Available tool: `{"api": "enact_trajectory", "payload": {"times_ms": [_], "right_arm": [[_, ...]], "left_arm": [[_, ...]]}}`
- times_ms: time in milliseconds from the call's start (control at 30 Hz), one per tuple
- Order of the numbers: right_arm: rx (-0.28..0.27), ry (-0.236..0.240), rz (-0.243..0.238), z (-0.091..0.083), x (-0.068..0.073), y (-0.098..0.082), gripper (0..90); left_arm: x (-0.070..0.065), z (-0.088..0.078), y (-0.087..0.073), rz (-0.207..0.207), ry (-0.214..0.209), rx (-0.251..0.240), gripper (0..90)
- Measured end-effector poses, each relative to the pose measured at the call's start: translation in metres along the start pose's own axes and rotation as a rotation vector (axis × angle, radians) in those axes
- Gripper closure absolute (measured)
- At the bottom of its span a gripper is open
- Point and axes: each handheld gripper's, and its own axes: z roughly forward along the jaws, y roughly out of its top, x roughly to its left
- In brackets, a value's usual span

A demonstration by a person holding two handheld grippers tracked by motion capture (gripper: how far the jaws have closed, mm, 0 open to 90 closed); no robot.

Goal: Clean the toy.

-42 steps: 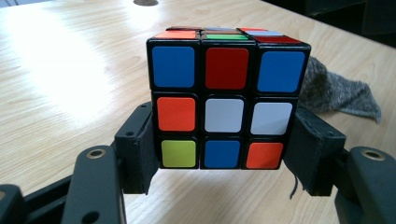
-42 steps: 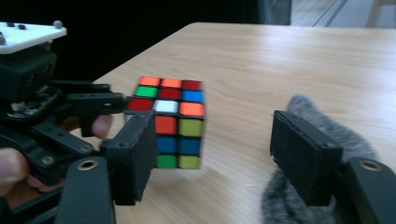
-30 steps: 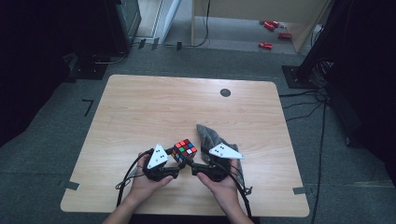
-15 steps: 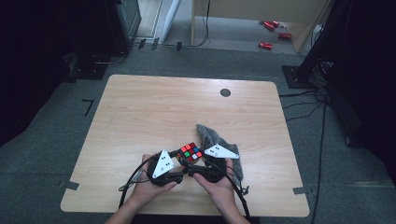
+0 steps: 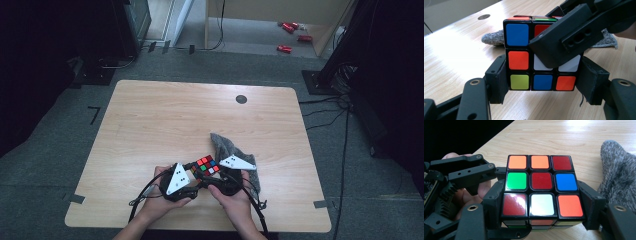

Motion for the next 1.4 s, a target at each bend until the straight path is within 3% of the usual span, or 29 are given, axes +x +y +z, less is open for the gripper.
{"api": "enact_trajectory", "payload": {"times_ms": [333, 1000, 1233, 1400], "right_arm": [[0.0, 0.016, 0.016, -0.0015, -0.0019, 0.0007, 34.4], [-0.02, 0.027, 0.051, -0.0079, -0.0049, 0.0038, 34.4], [-0.018, 0.056, 0.101, -0.0091, -0.0079, 0.0039, 34.5], [-0.013, 0.076, 0.107, -0.0085, -0.0097, 0.0045, 34.4]], "left_arm": [[0.0017, 0.0001, -0.0014, -0.004, -0.015, -0.011, 33.4], [0.0, 0.0009, -0.0037, 0.025, 0.003, -0.018, 31.4], [-0.0005, -0.0004, -0.0038, 0.04, 0.005, -0.026, 30.8], [-0.0021, -0.0029, -0.0031, 0.07, 0.015, -0.041, 35.3]]}}
